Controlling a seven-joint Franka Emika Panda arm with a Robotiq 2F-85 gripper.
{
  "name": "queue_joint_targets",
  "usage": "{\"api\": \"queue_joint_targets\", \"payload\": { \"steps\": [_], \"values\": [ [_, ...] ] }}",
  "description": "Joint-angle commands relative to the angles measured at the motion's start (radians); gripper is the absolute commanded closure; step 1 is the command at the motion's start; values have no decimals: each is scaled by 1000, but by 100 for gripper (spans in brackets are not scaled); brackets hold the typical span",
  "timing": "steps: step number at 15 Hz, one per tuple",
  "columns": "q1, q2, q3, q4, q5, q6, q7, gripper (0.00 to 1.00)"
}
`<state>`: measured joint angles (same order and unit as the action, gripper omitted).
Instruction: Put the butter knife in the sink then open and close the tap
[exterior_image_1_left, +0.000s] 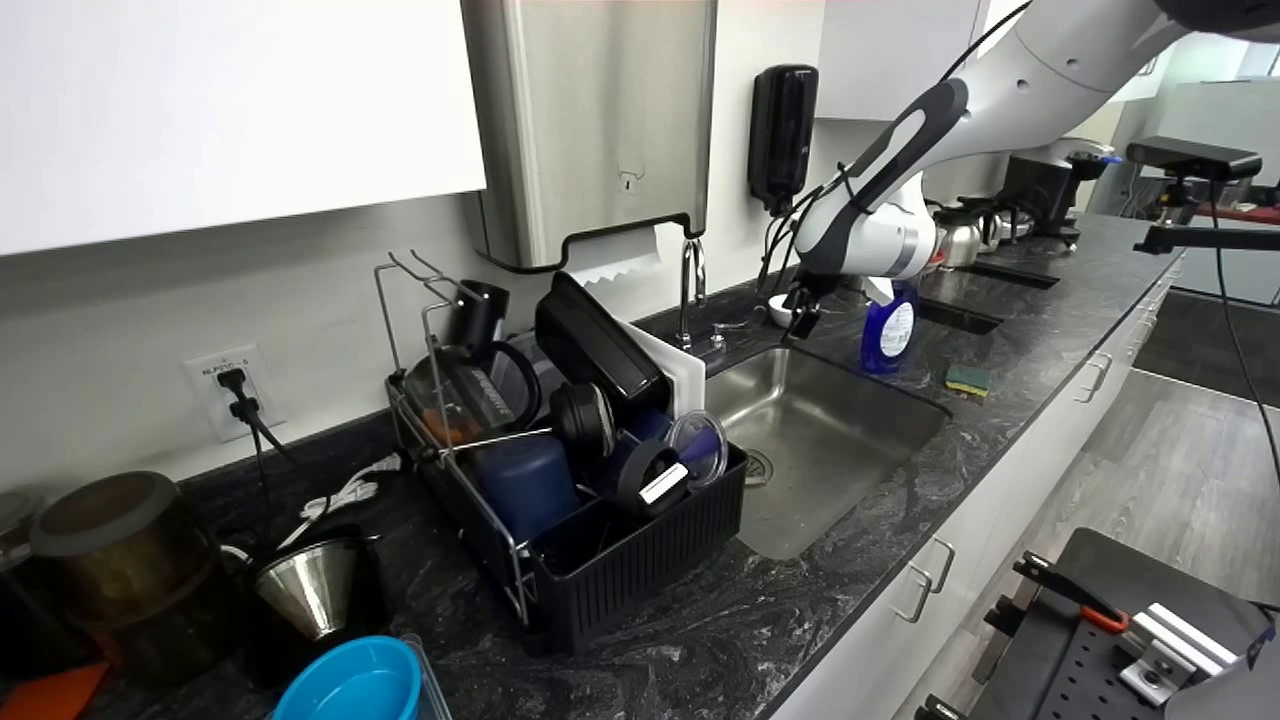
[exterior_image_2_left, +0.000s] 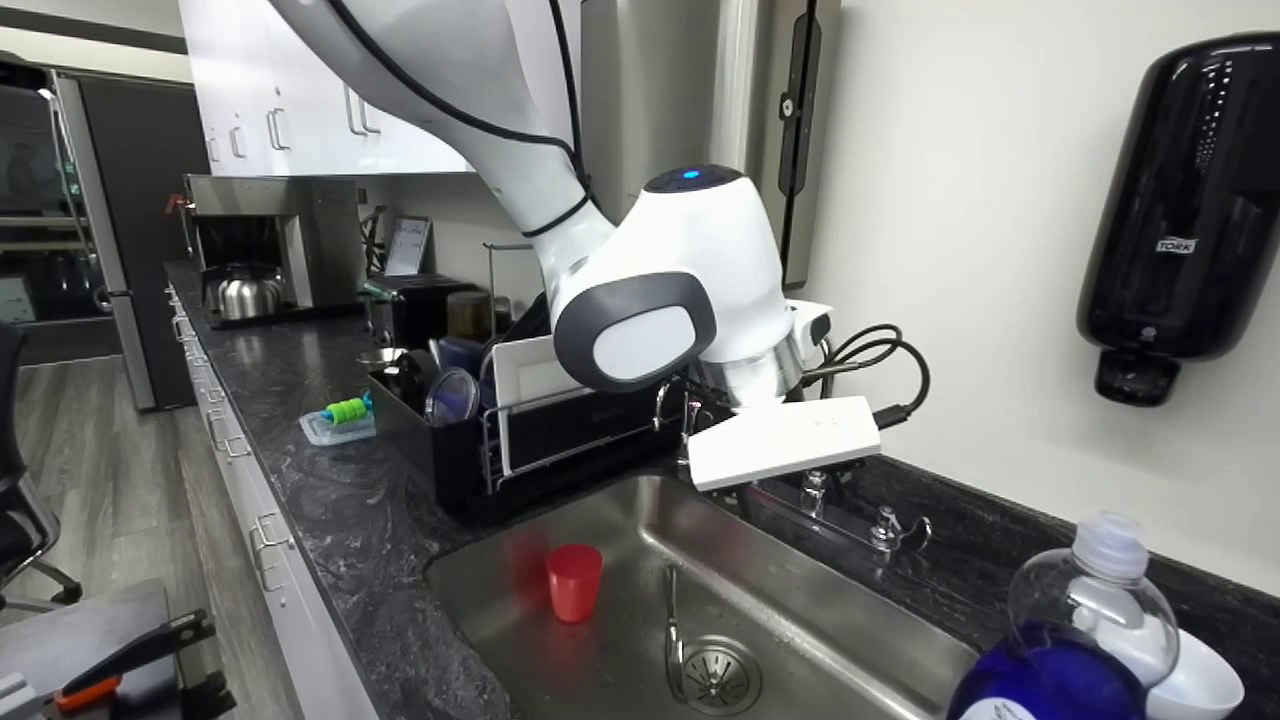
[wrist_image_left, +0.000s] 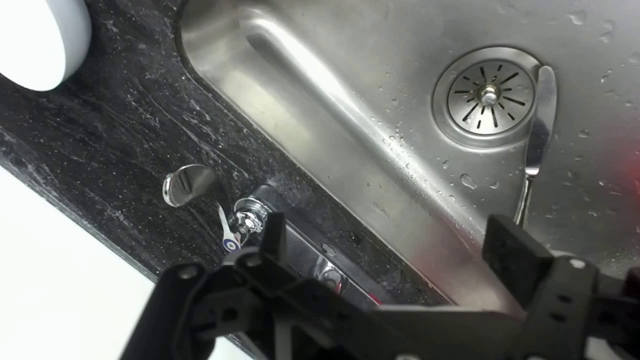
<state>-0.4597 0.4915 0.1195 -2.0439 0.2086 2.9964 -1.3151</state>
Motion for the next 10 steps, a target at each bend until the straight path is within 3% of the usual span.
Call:
{"api": "queue_joint_targets", "payload": {
  "steps": [1, 5, 10],
  "values": [
    [-75, 46, 67, 53, 13, 18, -81, 0],
    [-144, 88, 128, 102, -41, 20, -83, 0],
    [-173, 139, 159, 159, -91, 21, -87, 0]
  ]
}}
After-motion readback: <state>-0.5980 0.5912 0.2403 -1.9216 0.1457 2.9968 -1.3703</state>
